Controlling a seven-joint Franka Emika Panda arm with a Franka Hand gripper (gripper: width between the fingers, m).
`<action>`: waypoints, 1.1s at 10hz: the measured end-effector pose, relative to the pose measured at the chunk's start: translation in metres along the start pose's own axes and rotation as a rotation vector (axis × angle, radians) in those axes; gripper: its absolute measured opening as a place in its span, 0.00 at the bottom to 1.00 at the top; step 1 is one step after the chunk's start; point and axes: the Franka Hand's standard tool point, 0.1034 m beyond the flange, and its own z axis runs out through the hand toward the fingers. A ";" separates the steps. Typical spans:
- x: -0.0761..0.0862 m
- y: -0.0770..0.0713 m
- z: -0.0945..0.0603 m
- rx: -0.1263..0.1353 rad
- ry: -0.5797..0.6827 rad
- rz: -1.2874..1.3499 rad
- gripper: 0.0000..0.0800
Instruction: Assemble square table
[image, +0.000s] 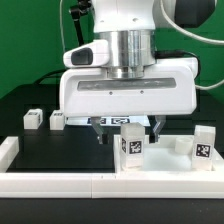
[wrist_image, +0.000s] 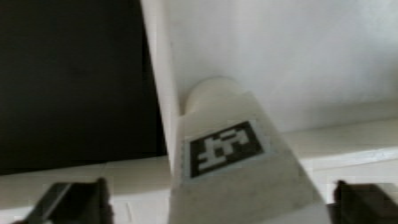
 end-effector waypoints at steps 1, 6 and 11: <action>0.000 0.001 0.000 0.000 0.000 0.008 0.66; 0.001 -0.001 0.001 -0.003 -0.001 0.520 0.36; -0.001 -0.012 0.003 0.027 -0.040 1.480 0.36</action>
Offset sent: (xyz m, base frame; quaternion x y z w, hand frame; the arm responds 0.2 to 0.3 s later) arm 0.0000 0.0000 0.0000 0.0000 0.0000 0.1938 0.9810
